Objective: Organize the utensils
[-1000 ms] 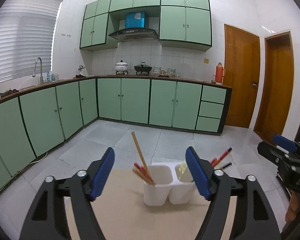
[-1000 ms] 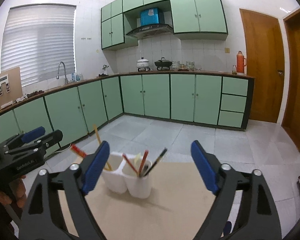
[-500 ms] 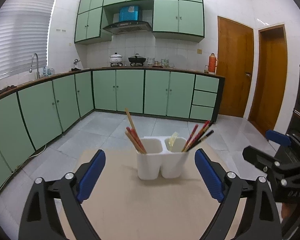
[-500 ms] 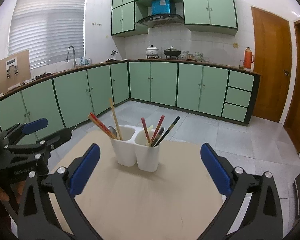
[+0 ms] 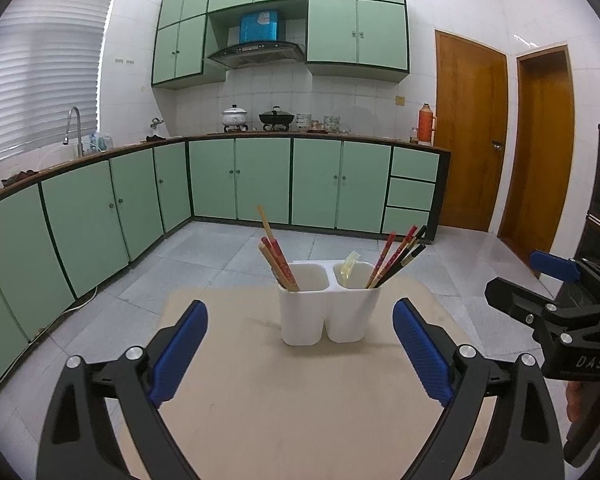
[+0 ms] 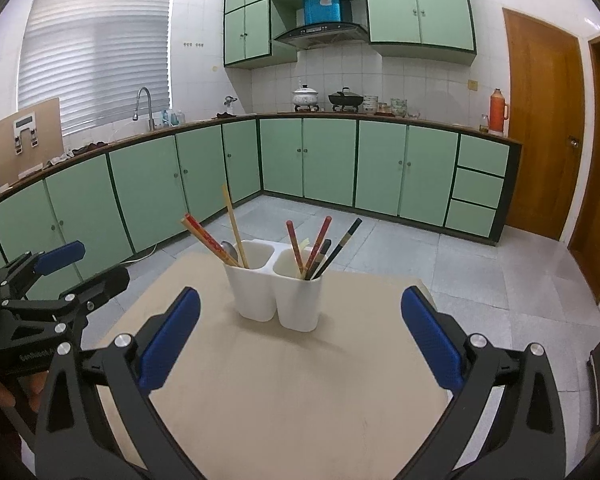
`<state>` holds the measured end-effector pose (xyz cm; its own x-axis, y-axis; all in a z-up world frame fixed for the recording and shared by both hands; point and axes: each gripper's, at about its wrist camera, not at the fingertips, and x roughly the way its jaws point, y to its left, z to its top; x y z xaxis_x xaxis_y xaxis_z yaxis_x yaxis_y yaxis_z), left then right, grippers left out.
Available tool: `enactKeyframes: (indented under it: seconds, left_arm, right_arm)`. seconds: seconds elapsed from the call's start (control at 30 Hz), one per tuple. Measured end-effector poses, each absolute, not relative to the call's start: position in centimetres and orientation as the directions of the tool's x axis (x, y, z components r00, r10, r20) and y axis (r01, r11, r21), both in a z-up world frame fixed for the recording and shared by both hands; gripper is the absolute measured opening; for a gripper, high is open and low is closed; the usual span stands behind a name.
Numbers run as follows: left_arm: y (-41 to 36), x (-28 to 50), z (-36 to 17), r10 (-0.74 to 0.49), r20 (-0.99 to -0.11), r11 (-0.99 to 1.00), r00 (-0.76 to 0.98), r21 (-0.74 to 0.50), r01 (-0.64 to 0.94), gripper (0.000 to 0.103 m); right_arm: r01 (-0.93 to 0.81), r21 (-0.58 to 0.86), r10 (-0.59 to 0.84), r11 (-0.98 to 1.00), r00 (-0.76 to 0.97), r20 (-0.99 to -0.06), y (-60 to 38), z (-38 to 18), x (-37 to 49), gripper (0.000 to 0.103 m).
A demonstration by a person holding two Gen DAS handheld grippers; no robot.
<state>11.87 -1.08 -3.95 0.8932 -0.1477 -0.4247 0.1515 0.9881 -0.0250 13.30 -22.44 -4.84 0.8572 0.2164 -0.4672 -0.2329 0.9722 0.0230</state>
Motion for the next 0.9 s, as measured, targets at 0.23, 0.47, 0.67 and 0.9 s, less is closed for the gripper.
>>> enactKeyframes:
  seconds: [0.23,0.47,0.67,0.9]
  left_arm:
    - [-0.93,11.78,-4.0,-0.149,-0.42,0.988,0.895,-0.026,0.153,0.092]
    - [-1.0,11.8,-4.1,-0.147,-0.42,0.988,0.895,-0.024,0.15,0.092]
    - [-0.9,11.76,-4.15,-0.148,-0.42,0.988,0.895,-0.027,0.151,0.092]
    - [-0.76,11.81,-4.03,-0.147,-0.417,0.988,0.897,-0.028,0.149,0.092]
  right_arm:
    - [-0.232,0.024,0.216,0.972,0.857,-0.468,-22.39,-4.88,13.41,0.098]
    - [-0.232,0.023,0.216,0.972,0.856,-0.469,-22.39,-4.88,13.42,0.098]
    - [-0.235,0.019,0.216,0.972,0.856,-0.469,-22.26,-4.92,13.64,0.098]
    - [-0.235,0.019,0.216,0.972,0.857,-0.468,-22.22,-4.9,13.66,0.098]
